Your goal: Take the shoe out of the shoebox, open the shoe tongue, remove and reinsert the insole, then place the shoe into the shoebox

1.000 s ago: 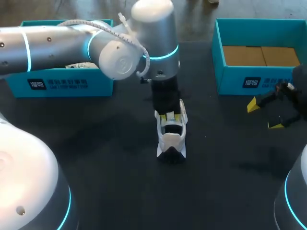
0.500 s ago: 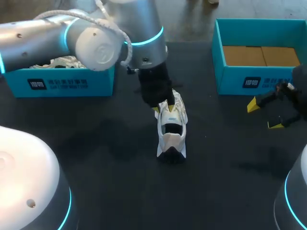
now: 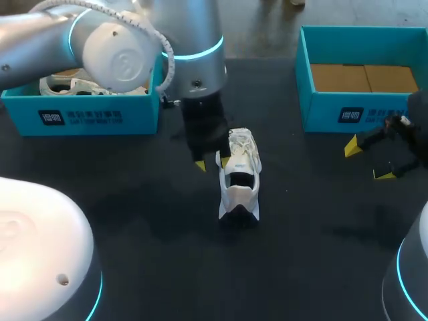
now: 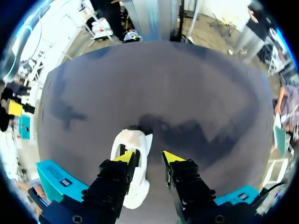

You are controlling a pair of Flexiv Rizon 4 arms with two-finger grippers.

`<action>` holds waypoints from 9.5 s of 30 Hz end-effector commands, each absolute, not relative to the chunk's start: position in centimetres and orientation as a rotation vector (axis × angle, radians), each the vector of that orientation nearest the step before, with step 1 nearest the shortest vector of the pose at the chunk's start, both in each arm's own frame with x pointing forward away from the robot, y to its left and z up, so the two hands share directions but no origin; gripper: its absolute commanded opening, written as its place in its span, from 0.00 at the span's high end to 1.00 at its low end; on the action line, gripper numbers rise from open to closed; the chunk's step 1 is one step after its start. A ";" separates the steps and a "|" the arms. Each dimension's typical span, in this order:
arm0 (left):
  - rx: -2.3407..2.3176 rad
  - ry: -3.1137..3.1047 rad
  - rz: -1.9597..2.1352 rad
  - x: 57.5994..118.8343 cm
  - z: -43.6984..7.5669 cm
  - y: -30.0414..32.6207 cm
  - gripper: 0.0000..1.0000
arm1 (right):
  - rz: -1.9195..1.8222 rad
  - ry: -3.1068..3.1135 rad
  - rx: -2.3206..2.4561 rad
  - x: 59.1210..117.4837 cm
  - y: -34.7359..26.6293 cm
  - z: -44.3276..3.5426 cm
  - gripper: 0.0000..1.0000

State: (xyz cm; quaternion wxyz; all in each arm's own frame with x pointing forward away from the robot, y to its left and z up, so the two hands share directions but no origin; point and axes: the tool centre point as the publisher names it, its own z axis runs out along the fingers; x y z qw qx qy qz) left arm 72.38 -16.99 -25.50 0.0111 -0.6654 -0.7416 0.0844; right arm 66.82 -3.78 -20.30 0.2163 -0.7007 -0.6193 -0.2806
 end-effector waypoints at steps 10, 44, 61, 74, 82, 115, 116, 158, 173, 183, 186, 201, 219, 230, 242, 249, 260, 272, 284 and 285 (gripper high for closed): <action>-1.694 -2.504 0.296 69.5 -24.7 -16.9 0.00 | -0.775 -1.717 -1.945 66.8 -3.7 -20.3 0.00; -0.550 -3.006 -0.065 68.1 -25.0 -17.2 0.00 | -0.775 -1.717 -1.945 66.8 -3.7 -20.3 0.00; 0.036 -3.110 0.219 68.8 -30.3 -19.3 0.00 | -0.775 -1.717 -1.945 66.8 -3.7 -20.3 0.00; 0.067 -3.089 0.210 71.0 -34.1 -21.0 0.00 | -0.775 -1.717 -1.945 66.8 -3.7 -20.3 0.00; 0.022 -3.073 0.196 71.0 -35.1 -21.7 0.00 | -0.775 -1.717 -1.945 66.8 -3.7 -20.3 0.00; 0.034 -3.038 0.076 70.0 -37.9 -22.4 0.60 | -0.775 -1.717 -1.945 66.8 -3.7 -20.3 0.00; 0.036 -3.039 0.075 70.0 -37.9 -22.4 0.61 | -0.775 -1.717 -1.945 66.8 -3.7 -20.3 0.00; -0.158 -3.010 0.110 72.2 -29.8 -18.0 1.00 | -0.775 -1.717 -1.945 66.8 -3.7 -20.3 0.00; -0.199 -2.970 0.138 73.7 -24.1 -13.5 1.00 | -0.775 -1.717 -1.945 66.8 -3.7 -20.3 0.00; -0.190 -2.978 0.133 76.3 -18.8 -10.2 1.00 | -0.775 -1.717 -1.945 66.8 -3.7 -20.3 0.00; -0.184 -2.971 0.139 77.6 -17.5 -8.7 1.00 | -0.775 -1.717 -1.945 66.8 -3.7 -20.3 0.00; -0.204 -2.894 0.126 83.8 -13.5 1.5 1.00 | -0.775 -1.717 -1.945 66.8 -3.7 -20.3 0.00; -0.133 -2.825 0.096 95.4 -11.0 13.2 1.00 | -0.775 -1.717 -1.945 66.8 -3.7 -20.3 0.00; -0.108 -2.767 0.103 98.5 -10.2 16.3 1.00 | -0.775 -1.717 -1.945 66.8 -3.7 -20.3 0.00; -0.118 -2.765 0.095 99.8 -10.3 17.2 1.00 | -0.775 -1.717 -1.945 66.8 -3.7 -20.3 0.00; -0.118 -2.765 0.095 99.8 -10.3 17.2 1.00 | -0.775 -1.717 -1.945 66.8 -3.7 -20.3 0.00; -0.047 -2.779 0.104 101.2 -10.5 18.6 1.00 | -0.775 -1.717 -1.945 66.8 -3.7 -20.3 0.00; -0.437 -2.679 -0.034 102.4 -12.4 22.5 1.00 | -0.775 -1.717 -1.945 66.8 -3.7 -20.3 0.00; -1.011 -2.707 -0.242 103.1 -12.4 26.5 1.00 | -0.775 -1.717 -1.945 66.8 -3.7 -20.3 0.00; -1.084 -2.703 -0.238 103.0 -12.3 26.7 1.00 | -0.775 -1.717 -1.945 66.8 -3.7 -20.3 0.00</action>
